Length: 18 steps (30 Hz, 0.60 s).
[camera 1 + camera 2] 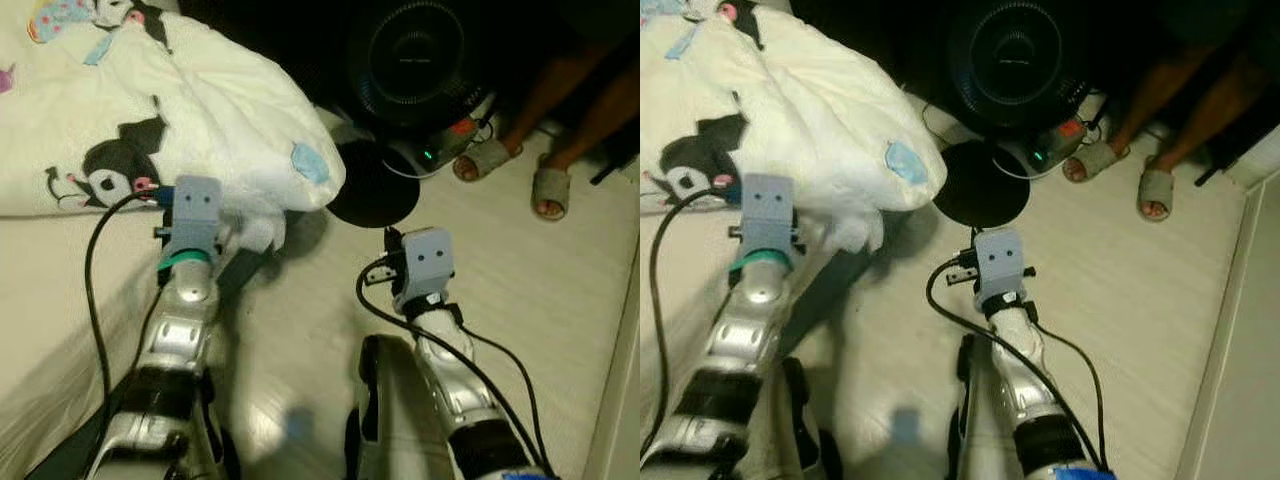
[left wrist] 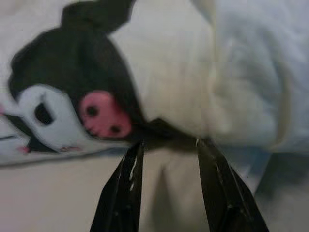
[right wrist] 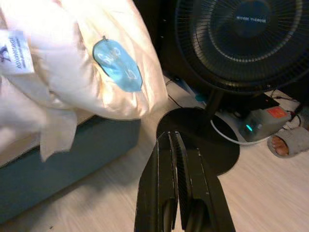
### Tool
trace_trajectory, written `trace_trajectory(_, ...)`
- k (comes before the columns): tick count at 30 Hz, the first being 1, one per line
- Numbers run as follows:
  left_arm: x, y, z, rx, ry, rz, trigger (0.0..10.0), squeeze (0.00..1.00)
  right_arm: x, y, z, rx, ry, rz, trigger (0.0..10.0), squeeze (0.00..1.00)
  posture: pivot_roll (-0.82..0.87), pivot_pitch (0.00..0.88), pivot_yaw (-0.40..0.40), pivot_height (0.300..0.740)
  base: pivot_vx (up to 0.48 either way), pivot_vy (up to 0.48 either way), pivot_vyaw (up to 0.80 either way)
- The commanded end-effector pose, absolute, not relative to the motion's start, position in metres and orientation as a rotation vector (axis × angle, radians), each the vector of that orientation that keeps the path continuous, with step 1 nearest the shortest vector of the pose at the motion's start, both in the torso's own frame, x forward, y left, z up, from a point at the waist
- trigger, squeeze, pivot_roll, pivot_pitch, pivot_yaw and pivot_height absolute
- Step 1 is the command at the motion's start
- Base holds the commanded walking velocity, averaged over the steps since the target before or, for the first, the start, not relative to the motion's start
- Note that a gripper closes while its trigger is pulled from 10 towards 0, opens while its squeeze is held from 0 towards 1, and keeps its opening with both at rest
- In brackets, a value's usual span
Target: Clean up the room
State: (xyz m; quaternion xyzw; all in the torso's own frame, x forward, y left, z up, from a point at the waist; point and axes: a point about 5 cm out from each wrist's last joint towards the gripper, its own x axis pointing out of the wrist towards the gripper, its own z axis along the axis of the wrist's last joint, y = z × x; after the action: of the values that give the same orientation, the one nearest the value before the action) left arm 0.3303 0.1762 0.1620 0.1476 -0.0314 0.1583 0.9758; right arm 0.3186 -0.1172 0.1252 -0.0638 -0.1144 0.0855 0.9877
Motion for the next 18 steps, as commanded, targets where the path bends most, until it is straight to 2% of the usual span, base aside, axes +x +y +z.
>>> trace_trajectory(1, 0.309, 0.174, 0.149, 0.317, -0.011, 0.216, 0.0, 0.0, 0.315, -0.121, 0.116, -0.133, -0.196, 0.165, 10.0, 0.0, -0.02, 0.282, -0.012, 0.527, 0.0, 0.0, 0.0)
trace_trajectory(3, 0.309, 0.174, 0.149, 0.317, -0.011, 0.216, 0.0, 0.0, 0.315, -0.121, 0.116, -0.133, -0.196, 0.165, 10.0, 0.0, -0.02, 0.282, -0.012, 0.527, 0.0, 0.0, 0.0)
trace_trajectory(5, 0.287, 0.175, 0.14, 0.314, 0.035, 0.145, 0.0, 0.0, 0.316, -0.121, 0.115, -0.134, -0.191, 0.166, 10.0, 0.0, -0.01, 0.28, -0.015, 0.527, 0.0, 0.0, 0.0)
trace_trajectory(9, 0.275, 0.167, 0.14, 0.28, 0.036, 0.091, 0.0, 0.0, 0.318, -0.119, 0.116, -0.133, -0.191, 0.174, 10.0, 0.0, -0.01, 0.278, -0.019, 0.527, 0.0, 0.0, 0.0)
trace_trajectory(10, 0.275, 0.157, 0.151, 0.257, -0.014, 0.049, 10.0, 0.0, 0.319, -0.118, 0.117, -0.132, -0.193, 0.177, 10.0, 0.0, -0.01, 0.278, -0.024, 0.527, 0.0, 0.0, 0.0)
trace_trajectory(12, 0.282, 0.139, 0.175, 0.223, -0.117, 0.006, 10.0, 0.0, 0.32, -0.117, 0.118, -0.131, -0.196, 0.18, 10.0, 0.0, -0.01, 0.279, -0.026, 0.527, 0.0, 0.0, 0.0)
trace_trajectory(14, 0.288, 0.133, 0.186, 0.231, -0.156, 0.001, 10.0, 0.0, 0.32, -0.117, 0.119, -0.131, -0.196, 0.181, 10.0, 0.0, -0.01, 0.28, -0.03, 0.527, 0.0, 0.0, 0.0)
trace_trajectory(18, 0.322, 0.115, 0.221, 0.223, -0.232, 0.04, 10.0, 0.0, 0.32, -0.114, 0.117, -0.131, -0.192, 0.192, 10.0, 0.0, -0.01, 0.281, -0.034, 0.527, 0.0, 0.0, 0.0)
